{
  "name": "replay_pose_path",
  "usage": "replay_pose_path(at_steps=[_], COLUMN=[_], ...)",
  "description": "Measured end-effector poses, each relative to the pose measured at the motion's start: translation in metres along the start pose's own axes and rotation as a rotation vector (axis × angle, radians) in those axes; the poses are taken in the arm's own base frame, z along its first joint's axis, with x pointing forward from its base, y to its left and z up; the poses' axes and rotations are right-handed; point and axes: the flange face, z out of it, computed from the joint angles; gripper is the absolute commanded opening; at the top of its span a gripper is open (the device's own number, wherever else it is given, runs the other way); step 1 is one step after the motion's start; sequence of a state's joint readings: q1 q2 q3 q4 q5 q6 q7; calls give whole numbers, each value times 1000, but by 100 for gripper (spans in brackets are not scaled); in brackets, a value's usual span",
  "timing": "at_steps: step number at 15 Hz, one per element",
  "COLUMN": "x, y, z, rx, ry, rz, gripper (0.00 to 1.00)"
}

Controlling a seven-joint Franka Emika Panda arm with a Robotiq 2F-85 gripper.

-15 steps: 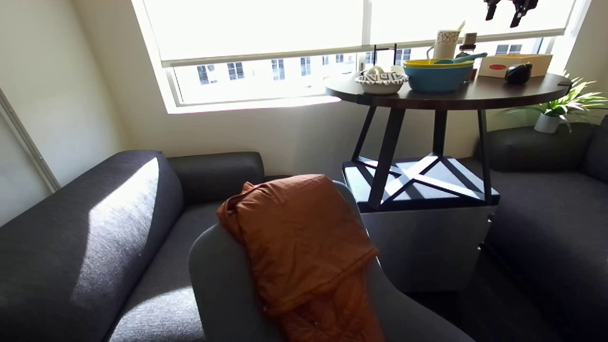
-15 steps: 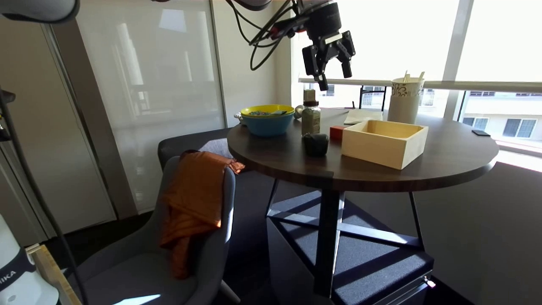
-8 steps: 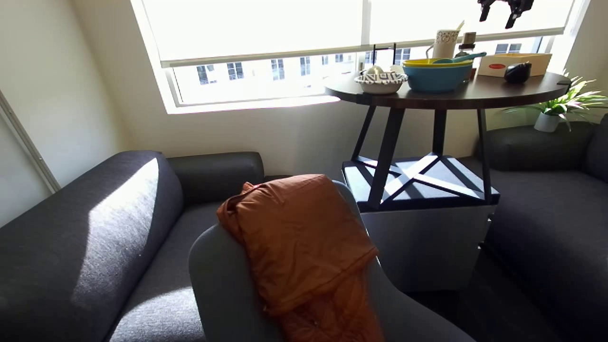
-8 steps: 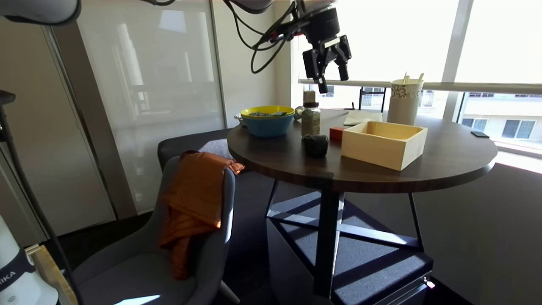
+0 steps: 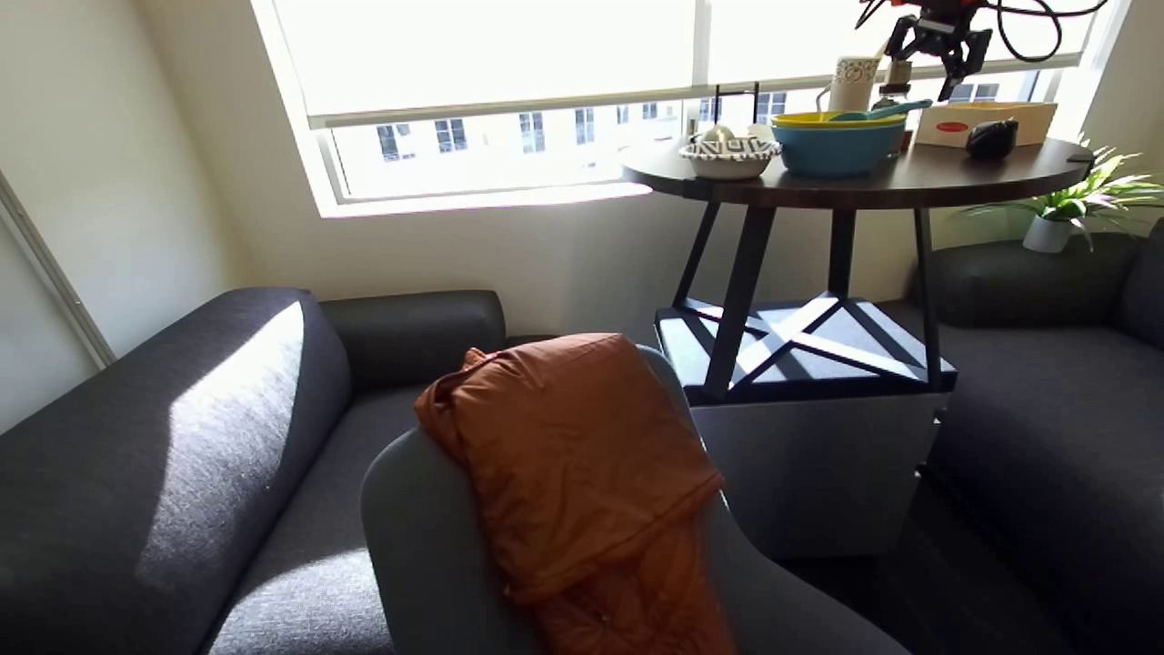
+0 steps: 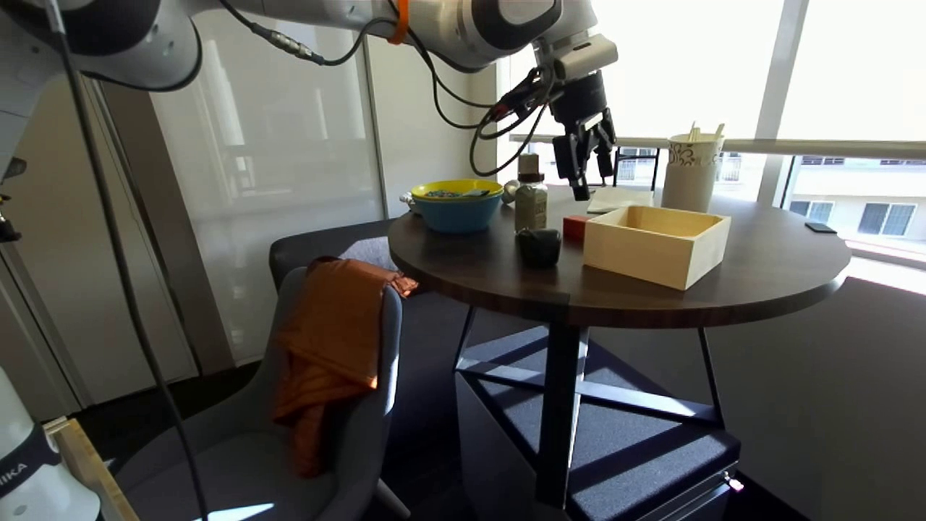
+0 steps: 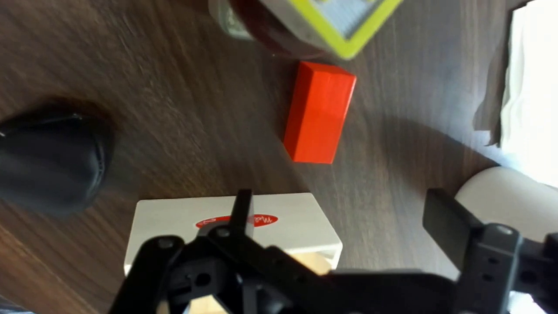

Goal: Put the red block on the wooden block

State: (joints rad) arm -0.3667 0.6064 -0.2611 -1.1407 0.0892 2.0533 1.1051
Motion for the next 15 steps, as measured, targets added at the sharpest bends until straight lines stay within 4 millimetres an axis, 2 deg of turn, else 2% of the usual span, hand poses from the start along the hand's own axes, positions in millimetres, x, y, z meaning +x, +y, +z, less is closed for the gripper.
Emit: replay_pose_path(at_steps=[5, 15], x=[-6, -6], y=[-9, -7], z=[27, 49], rx=[-59, -183], ry=[-21, -106], rz=[-79, -120], gripper=[100, 99])
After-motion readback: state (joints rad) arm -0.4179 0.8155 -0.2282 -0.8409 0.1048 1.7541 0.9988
